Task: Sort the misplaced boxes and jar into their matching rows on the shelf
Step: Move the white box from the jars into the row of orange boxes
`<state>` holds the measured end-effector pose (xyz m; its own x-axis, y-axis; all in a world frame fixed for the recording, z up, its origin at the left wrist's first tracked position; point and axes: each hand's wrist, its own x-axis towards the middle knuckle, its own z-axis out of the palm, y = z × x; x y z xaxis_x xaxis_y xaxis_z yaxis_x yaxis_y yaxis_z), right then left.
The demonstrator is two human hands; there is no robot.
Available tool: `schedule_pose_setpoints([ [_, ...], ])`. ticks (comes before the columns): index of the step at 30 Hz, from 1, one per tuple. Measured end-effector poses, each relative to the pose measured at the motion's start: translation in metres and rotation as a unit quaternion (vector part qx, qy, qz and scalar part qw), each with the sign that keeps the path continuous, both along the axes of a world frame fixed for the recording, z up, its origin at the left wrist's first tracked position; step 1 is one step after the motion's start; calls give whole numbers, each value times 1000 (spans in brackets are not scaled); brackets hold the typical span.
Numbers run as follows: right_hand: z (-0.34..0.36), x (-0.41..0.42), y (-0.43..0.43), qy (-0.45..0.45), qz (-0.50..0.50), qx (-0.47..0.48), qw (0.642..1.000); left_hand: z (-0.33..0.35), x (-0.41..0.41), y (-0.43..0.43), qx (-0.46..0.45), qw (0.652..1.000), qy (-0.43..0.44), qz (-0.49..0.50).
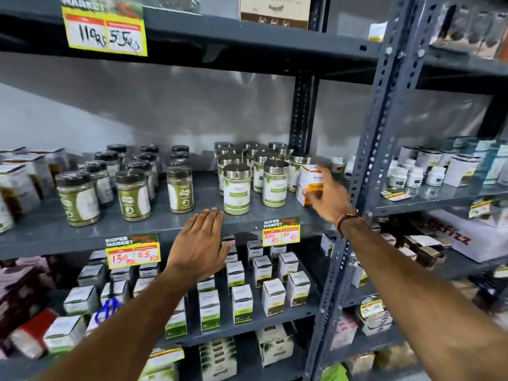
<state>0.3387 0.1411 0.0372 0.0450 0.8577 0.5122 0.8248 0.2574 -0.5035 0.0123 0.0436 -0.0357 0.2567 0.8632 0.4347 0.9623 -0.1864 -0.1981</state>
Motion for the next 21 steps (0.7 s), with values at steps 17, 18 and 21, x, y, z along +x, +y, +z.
schedule_pose_setpoints([
  [17, 15, -55, -105, 29, 80, 79, 993, 39, -37, -90, 2, 998, -61, 11],
  [18, 16, -69, -113, 32, 91, 87, 991, 39, -49, -100, 6, 998, -61, 20],
  [21, 16, -118, -138, 55, 137, 102, 984, 38, -95, -131, 9, 996, -79, 43],
])
